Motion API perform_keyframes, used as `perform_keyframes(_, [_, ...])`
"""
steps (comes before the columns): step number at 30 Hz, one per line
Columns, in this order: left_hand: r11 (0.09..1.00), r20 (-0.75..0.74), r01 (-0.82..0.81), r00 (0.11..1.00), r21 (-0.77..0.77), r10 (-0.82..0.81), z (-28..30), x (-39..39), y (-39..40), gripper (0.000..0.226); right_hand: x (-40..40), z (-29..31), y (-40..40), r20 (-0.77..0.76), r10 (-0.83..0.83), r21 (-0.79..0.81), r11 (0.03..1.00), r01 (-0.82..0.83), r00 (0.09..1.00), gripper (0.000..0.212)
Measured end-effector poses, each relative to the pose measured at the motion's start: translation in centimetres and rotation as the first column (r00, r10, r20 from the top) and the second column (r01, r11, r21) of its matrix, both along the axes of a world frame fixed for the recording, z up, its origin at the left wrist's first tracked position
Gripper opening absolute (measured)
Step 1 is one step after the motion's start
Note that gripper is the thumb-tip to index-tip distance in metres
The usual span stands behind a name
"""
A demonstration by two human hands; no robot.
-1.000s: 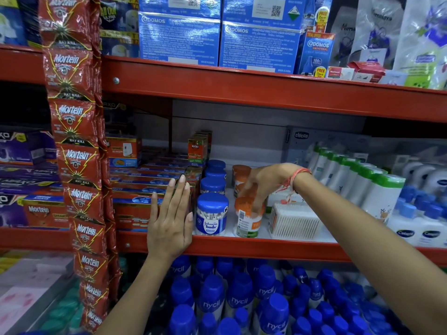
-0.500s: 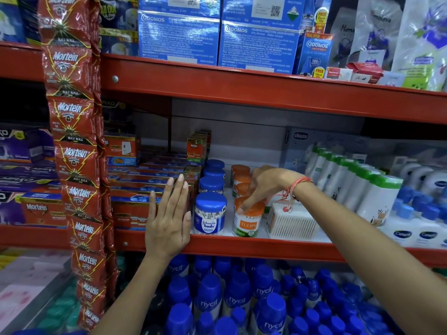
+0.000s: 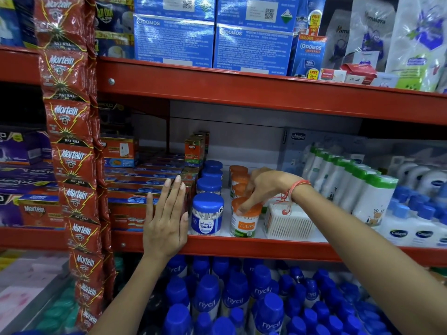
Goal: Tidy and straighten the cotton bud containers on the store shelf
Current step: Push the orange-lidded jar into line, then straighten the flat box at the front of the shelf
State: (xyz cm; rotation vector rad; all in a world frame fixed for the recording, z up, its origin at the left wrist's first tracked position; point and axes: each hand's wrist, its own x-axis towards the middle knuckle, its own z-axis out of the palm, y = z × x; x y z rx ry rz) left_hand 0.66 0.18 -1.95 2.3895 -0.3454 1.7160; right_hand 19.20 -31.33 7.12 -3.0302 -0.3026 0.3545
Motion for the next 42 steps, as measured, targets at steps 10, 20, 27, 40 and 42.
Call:
perform_keyframes(10, [0.953, 0.026, 0.281, 0.96, -0.114, -0.28, 2.5, -3.3, -3.1, 0.05, -20.6, 6.7, 3.9, 0.477, -0.034, 0.251, 0.963, -0.1, 0.878, 0.068])
perform_keyframes(20, [0.847, -0.46, 0.308, 0.733, -0.433, -0.502, 4.4, -6.9, -17.1, 0.029, -21.0, 0.3, -4.5, 0.325, -0.496, 0.449, 0.83, 0.331, 0.805, 0.059])
perform_keyframes(27, [0.707, -0.536, 0.132, 0.56, -0.695, -0.631, 5.5, -5.2, -19.3, 0.045, -21.3, -0.2, -5.4, 0.129, -0.477, 0.648, 0.704, 0.29, 0.869, 0.07])
perform_keyframes(40, [0.436, -0.297, 0.192, 0.495, -0.879, -0.817, 5.7, -4.2, -19.1, 0.029, -22.2, -1.4, -6.7, 0.238, -0.479, 0.892, 0.453, 0.005, 0.845, 0.036])
perform_keyframes(42, [0.42, -0.259, 0.225, 0.515, -0.879, -0.817, 5.9, -4.3, -19.3, 0.046, -22.5, -1.9, -6.4, 0.288, -0.481, 0.904, 0.423, -0.069, 0.828, 0.047])
